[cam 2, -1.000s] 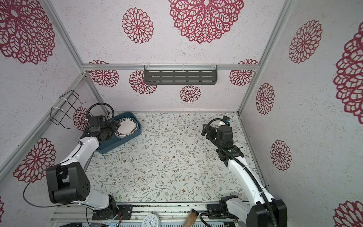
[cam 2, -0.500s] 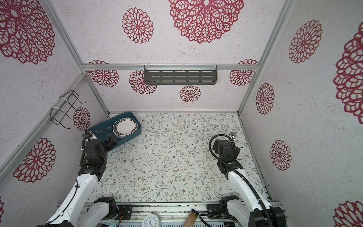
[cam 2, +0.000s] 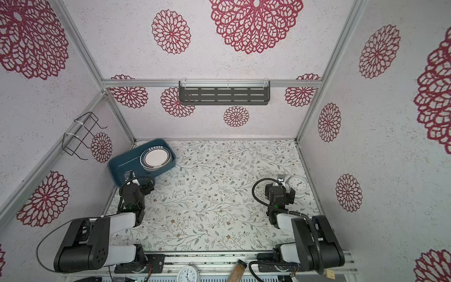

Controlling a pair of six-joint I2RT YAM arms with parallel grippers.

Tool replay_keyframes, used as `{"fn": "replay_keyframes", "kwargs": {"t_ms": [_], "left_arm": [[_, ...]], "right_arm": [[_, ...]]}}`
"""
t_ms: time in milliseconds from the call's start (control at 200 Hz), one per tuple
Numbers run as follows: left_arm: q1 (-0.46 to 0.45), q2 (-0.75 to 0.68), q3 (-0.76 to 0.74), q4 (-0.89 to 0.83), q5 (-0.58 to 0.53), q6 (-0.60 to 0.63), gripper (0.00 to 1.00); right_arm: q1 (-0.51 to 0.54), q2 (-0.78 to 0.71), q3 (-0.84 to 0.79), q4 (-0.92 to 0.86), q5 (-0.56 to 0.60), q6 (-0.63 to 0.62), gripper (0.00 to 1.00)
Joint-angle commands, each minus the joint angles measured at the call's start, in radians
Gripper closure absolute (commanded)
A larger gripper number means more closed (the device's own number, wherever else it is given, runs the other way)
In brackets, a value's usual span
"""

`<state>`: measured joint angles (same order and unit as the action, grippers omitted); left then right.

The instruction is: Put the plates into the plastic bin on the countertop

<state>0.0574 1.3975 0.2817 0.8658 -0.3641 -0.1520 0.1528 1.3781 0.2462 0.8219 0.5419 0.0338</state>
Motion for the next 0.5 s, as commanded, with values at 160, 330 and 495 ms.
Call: {"fn": "replay_keyframes", "kwargs": {"t_ms": [160, 330, 495], "left_arm": [[0.01, 0.166, -0.012, 0.325, 0.041, 0.05, 0.03], [0.056, 0.155, 0.134, 0.035, 0.066, -0.003, 0.03], [0.055, 0.167, 0.141, 0.026, 0.074, -0.004, 0.03]], "right_arm": [[-0.064, 0.109, 0.023, 0.322, -0.186, -0.03, 0.01], [-0.1, 0.172, 0.005, 0.407, -0.216, -0.001, 0.01], [-0.124, 0.167, 0.011, 0.378, -0.254, 0.019, 0.01]]}}
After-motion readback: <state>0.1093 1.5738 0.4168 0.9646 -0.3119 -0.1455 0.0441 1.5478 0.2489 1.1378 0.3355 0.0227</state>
